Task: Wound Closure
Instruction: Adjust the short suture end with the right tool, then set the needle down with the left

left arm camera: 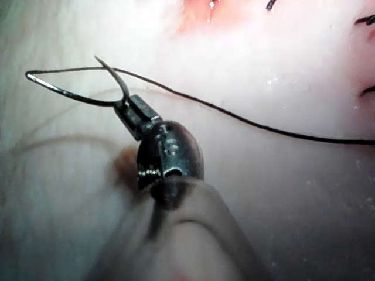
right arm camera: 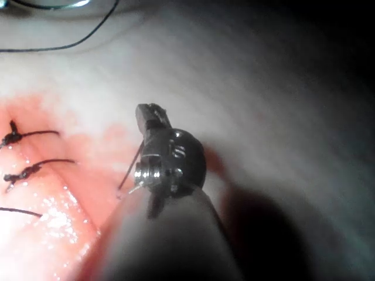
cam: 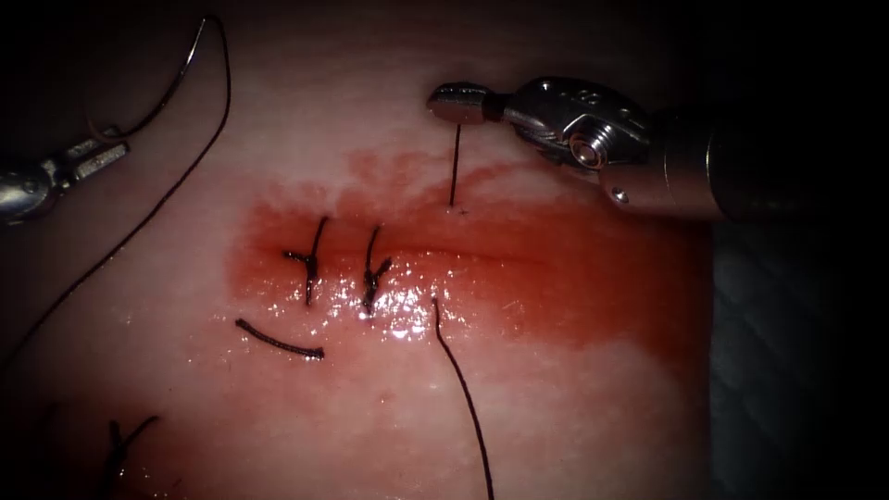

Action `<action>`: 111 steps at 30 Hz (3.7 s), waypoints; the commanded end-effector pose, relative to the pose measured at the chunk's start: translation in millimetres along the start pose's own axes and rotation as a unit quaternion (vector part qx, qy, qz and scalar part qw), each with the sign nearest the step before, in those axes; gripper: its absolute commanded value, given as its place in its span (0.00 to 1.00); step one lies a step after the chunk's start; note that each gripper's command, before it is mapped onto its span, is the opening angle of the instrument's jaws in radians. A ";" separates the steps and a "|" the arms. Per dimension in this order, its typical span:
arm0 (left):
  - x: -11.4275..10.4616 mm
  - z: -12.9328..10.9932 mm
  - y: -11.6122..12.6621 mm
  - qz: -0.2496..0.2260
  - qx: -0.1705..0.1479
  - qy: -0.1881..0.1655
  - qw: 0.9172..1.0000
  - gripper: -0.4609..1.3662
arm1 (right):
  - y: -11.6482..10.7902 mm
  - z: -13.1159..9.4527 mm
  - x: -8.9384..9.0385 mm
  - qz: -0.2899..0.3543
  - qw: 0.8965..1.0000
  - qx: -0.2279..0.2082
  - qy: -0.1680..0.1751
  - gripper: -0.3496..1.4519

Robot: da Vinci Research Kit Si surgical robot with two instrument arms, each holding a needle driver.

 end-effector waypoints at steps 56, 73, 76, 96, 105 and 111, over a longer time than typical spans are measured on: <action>-0.3 2.6 0.0 0.011 -0.012 0.009 1.000 0.06 | -0.4 -5.9 1.7 -0.030 0.998 -0.051 0.021 0.95; -1.8 3.6 -0.4 -0.064 0.062 -0.001 0.996 0.98 | -0.7 -6.1 1.2 -0.031 0.998 -0.051 0.022 0.94; -1.7 2.7 -1.0 -0.061 0.062 -0.002 0.996 0.98 | -0.7 -6.1 1.1 -0.031 0.998 -0.051 0.022 0.95; 2.2 0.3 0.4 -0.060 -0.059 0.030 0.996 0.88 | -0.8 -6.1 0.9 -0.032 0.998 -0.048 0.022 0.94; 4.1 0.4 2.4 -0.057 -0.155 0.015 0.986 0.80 | -1.0 -6.3 0.9 -0.035 0.999 -0.036 0.018 0.91; 4.7 0.0 2.2 -0.055 -0.188 -0.018 0.980 0.77 | -1.3 -6.4 1.0 -0.050 0.999 -0.014 0.014 0.88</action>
